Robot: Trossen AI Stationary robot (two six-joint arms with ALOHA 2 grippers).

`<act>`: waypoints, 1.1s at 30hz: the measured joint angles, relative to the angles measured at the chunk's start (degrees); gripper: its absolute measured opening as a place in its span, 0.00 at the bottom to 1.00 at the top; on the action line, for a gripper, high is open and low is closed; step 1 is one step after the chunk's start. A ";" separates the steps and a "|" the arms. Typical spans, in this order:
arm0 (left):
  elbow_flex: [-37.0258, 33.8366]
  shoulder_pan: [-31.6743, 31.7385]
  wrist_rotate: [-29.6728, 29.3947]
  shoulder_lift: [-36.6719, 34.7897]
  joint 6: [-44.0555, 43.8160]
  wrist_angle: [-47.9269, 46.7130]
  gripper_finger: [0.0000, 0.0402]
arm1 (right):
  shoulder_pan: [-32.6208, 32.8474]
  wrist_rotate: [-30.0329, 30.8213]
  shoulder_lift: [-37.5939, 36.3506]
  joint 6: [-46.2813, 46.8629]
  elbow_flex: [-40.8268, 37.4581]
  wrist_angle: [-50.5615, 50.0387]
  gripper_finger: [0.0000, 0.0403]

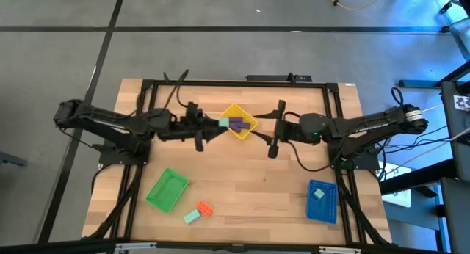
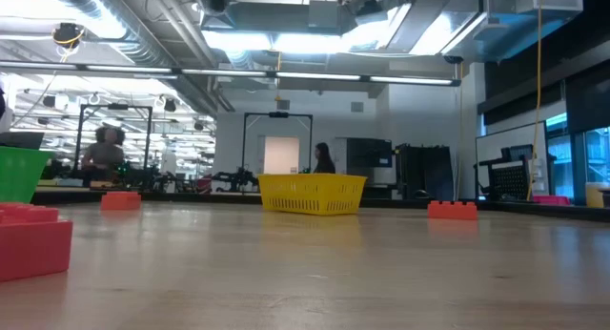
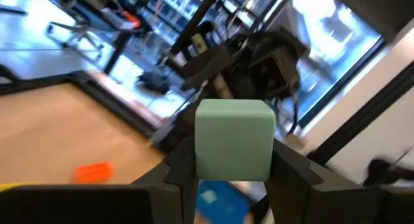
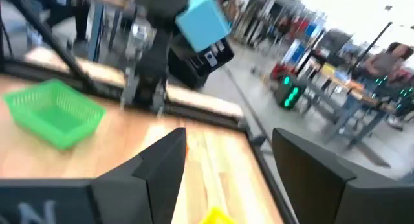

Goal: Sort & place blocks by color
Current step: Put the top light blue block into the blue bin

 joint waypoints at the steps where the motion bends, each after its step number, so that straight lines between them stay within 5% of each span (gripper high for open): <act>1: 0.02 0.00 0.11 1.37 -1.64 2.19 0.31 | -0.01 0.00 0.94 0.18 1.77 -2.52 0.59; 7: 0.04 1.20 0.06 4.93 -12.10 5.94 0.31 | -0.01 0.17 5.21 2.10 11.62 -14.74 0.69; 16: 0.02 1.74 1.62 5.35 -17.48 9.80 0.31 | -0.03 -2.14 8.68 2.20 15.94 -12.94 0.85; 33: 1.75 1.73 8.13 8.64 -20.50 11.08 0.31 | -0.01 -6.95 13.38 -1.41 15.85 -2.83 0.85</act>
